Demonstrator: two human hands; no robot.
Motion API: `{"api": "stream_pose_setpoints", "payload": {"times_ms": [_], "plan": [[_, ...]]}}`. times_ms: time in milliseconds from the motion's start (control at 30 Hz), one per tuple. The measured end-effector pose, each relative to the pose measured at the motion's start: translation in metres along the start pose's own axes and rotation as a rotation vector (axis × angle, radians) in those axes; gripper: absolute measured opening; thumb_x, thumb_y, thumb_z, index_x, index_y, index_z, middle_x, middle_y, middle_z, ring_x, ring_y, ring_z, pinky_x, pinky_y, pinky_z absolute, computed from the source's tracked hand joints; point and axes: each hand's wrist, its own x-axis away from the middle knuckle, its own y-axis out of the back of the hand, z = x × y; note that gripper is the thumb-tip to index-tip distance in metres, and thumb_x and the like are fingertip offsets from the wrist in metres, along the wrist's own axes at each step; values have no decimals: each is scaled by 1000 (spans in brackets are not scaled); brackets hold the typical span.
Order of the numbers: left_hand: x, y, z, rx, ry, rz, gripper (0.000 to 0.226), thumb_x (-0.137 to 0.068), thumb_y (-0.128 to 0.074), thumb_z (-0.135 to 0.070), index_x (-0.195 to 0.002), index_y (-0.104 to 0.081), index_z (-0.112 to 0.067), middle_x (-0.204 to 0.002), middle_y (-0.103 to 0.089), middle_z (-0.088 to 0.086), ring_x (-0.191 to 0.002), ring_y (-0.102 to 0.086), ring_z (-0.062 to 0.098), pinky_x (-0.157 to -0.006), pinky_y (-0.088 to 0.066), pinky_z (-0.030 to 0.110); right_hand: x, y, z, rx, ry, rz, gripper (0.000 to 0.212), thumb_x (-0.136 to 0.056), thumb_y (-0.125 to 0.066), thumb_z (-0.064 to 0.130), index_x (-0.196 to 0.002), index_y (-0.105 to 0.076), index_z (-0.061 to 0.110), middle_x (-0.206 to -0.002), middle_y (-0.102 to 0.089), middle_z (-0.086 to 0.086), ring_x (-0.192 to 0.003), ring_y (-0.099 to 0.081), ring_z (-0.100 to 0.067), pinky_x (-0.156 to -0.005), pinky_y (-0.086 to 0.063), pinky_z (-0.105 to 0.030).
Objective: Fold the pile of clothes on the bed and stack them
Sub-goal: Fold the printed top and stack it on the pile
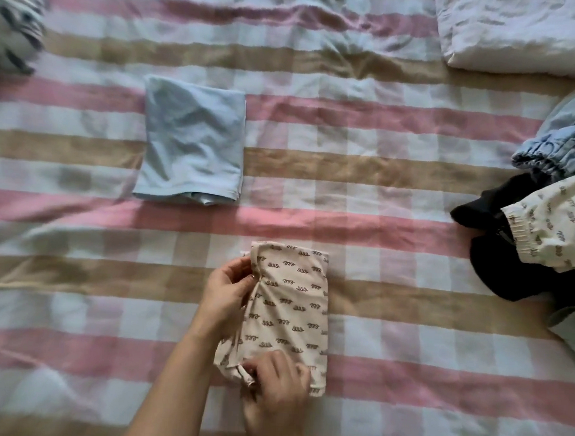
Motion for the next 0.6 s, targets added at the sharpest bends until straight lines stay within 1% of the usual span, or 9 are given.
{"api": "stream_pose_setpoints", "payload": {"times_ms": [100, 167, 300, 367, 400, 433, 500, 567, 600], "plan": [[-3, 16, 4, -118, -50, -92, 41, -82, -47, 20, -83, -66, -16, -70, -72, -7, -64, -66, 3, -57, -52, 14, 4, -17, 7, 72, 12, 177, 22, -57, -48, 24, -69, -66, 28, -72, -61, 11, -72, -51, -8, -64, -27, -26], [-4, 22, 7, -217, -86, -164, 44, -81, -45, 20, -82, -65, -19, -73, -71, -8, -72, -65, 6, -65, -52, 15, 6, -25, 8, 114, 9, 283, 23, -56, -51, 24, -71, -67, 30, -74, -62, 12, -73, -49, -8, -63, -27, -25], [-5, 21, 15, -464, -198, -333, 33, -86, -44, 11, -107, -62, -7, -106, -65, 11, -101, -59, 24, -90, -44, 28, 7, -29, 6, 150, 38, 435, 25, -46, -67, 28, -71, -70, 28, -76, -64, 13, -64, -61, -9, -61, -31, -20], [-1, 19, 20, -553, -274, -427, 29, -91, -46, -2, -119, -55, -2, -116, -57, 15, -109, -52, 27, -93, -37, 25, 9, -26, -1, 128, 118, 396, 30, -44, -75, 29, -73, -70, 26, -81, -66, 13, -67, -60, -8, -57, -40, -19], [3, 16, 22, -576, -304, -420, 34, -92, -47, -15, -123, -52, -2, -118, -52, 16, -111, -50, 28, -94, -35, 26, 8, -23, -5, 78, 156, 320, 23, -53, -71, 26, -75, -70, 24, -85, -67, 10, -72, -59, -10, -56, -43, -18], [7, 12, 24, -619, -323, -389, 47, -90, -46, -30, -128, -47, -3, -121, -49, 17, -114, -47, 29, -97, -34, 29, 7, -19, -9, 41, 165, 235, 20, -62, -63, 22, -80, -71, 21, -91, -67, 6, -80, -58, -12, -60, -47, -19], [12, 7, 32, -818, -350, -353, 72, -83, -38, -52, -136, -39, -3, -126, -44, 19, -117, -42, 32, -100, -32, 39, 4, -14, -17, 68, 74, 135, 36, -72, -48, 21, -102, -68, 20, -114, -62, -1, -108, -50, -17, -83, -44, -27], [12, 4, 43, -1039, -352, -354, 78, -83, -30, -62, -141, -35, -9, -130, -43, 22, -118, -42, 39, -98, -36, 47, -1, -8, -25, 244, -86, 196, 49, -84, -37, 28, -132, -43, 19, -144, -34, -2, -137, -23, -16, -104, -22, -32], [12, 4, 47, -1122, -338, -347, 77, -85, -21, -65, -142, -34, -15, -134, -42, 22, -119, -41, 41, -97, -37, 50, -3, -8, -28, 318, -151, 246, 55, -89, -29, 32, -142, -24, 18, -153, -14, -1, -143, -5, -15, -109, -11, -32]]}}
